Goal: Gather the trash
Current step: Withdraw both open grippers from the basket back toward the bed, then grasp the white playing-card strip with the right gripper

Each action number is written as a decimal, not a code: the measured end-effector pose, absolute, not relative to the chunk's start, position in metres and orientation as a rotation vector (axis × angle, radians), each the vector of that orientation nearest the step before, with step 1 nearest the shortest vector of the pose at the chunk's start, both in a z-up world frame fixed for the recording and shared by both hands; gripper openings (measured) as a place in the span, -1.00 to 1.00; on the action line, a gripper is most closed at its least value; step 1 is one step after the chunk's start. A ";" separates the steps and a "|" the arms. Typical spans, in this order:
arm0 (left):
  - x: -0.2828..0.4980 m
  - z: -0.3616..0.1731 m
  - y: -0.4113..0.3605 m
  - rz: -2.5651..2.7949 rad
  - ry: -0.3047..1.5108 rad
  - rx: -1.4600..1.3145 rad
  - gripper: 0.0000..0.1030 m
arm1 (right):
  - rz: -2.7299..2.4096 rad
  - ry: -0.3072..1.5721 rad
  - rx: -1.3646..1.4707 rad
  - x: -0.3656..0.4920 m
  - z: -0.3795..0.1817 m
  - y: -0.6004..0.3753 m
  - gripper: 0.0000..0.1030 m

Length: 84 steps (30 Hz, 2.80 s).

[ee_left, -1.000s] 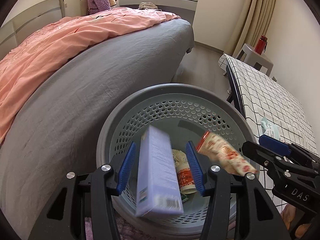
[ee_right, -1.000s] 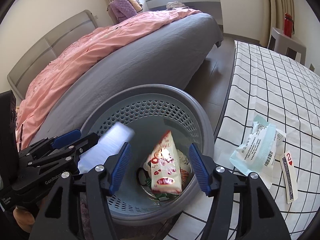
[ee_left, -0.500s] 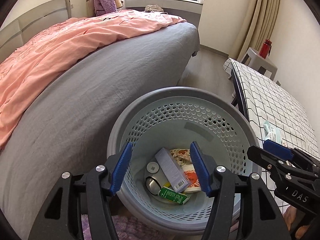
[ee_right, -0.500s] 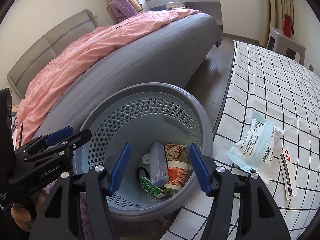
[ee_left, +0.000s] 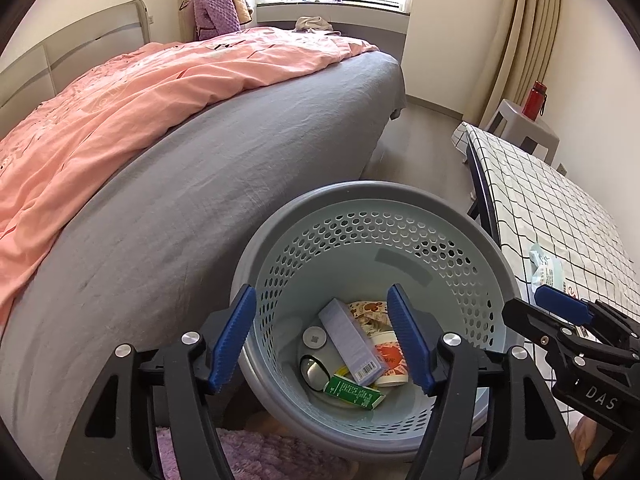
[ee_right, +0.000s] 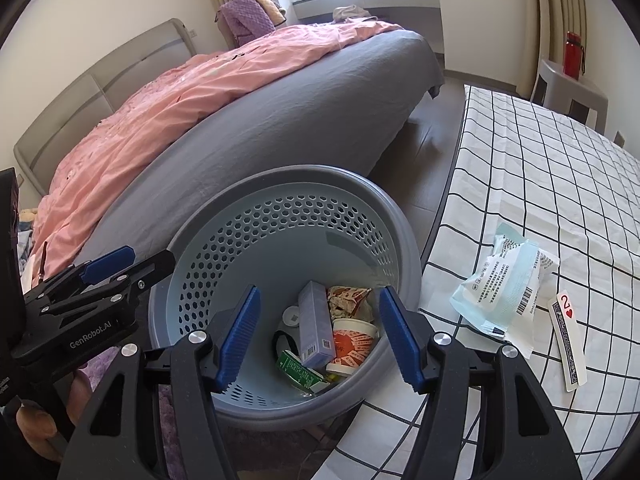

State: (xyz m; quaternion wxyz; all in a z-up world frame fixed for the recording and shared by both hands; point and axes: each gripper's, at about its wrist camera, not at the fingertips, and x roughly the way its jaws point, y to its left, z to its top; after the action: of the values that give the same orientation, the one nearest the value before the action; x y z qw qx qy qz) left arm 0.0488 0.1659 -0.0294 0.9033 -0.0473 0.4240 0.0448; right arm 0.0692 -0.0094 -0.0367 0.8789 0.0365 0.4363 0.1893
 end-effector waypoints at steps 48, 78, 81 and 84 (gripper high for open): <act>0.012 -0.022 0.062 -0.041 0.872 -0.028 0.46 | 0.139 0.905 0.133 0.005 -0.050 -0.165 0.42; 0.044 -0.043 0.016 -0.075 0.932 0.021 0.46 | 0.124 0.970 -0.006 0.076 -0.093 -0.180 -0.08; 0.044 -0.044 0.014 -0.079 0.934 0.022 0.46 | 0.117 0.961 -0.019 0.074 -0.093 -0.180 -0.41; 0.044 -0.044 0.012 -0.082 0.934 0.026 0.46 | 0.123 0.959 -0.018 0.073 -0.092 -0.180 -0.63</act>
State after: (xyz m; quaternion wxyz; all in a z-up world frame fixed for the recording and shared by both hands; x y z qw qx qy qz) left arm 0.0438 0.0121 -0.0441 0.8921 0.0126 0.4500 -0.0393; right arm 0.0730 -0.1804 -0.0924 0.8854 -0.0086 0.4609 0.0592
